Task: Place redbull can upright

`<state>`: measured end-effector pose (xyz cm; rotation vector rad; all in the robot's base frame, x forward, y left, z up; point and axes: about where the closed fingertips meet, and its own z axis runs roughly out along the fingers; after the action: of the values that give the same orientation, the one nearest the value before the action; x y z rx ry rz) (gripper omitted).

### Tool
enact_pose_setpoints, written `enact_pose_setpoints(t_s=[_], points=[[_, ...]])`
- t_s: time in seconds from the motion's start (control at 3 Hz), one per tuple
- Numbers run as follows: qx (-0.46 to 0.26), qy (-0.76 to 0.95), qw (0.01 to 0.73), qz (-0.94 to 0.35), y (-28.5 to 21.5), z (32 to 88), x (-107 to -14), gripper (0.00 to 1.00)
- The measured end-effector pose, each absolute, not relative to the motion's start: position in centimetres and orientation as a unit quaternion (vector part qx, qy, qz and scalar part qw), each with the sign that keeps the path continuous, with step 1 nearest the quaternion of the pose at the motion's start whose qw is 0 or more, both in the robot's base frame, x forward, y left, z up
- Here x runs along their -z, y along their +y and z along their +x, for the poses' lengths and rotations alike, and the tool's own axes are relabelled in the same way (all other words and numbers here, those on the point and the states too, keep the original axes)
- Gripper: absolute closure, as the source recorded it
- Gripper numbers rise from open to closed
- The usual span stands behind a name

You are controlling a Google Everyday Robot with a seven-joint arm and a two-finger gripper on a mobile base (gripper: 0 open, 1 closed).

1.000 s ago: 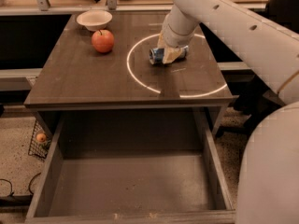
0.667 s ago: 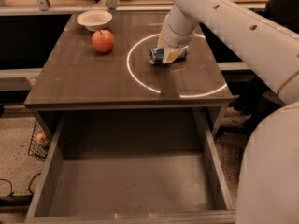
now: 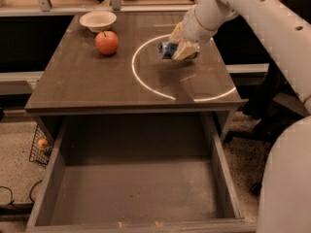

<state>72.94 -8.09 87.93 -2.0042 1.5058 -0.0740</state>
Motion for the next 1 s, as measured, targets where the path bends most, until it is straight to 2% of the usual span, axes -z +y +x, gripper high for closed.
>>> enact_pose_setpoints(t_s=[1.0], points=[[-0.04,0.608,0.365,-0.704,-12.8,67.7,-98.1,1.0]])
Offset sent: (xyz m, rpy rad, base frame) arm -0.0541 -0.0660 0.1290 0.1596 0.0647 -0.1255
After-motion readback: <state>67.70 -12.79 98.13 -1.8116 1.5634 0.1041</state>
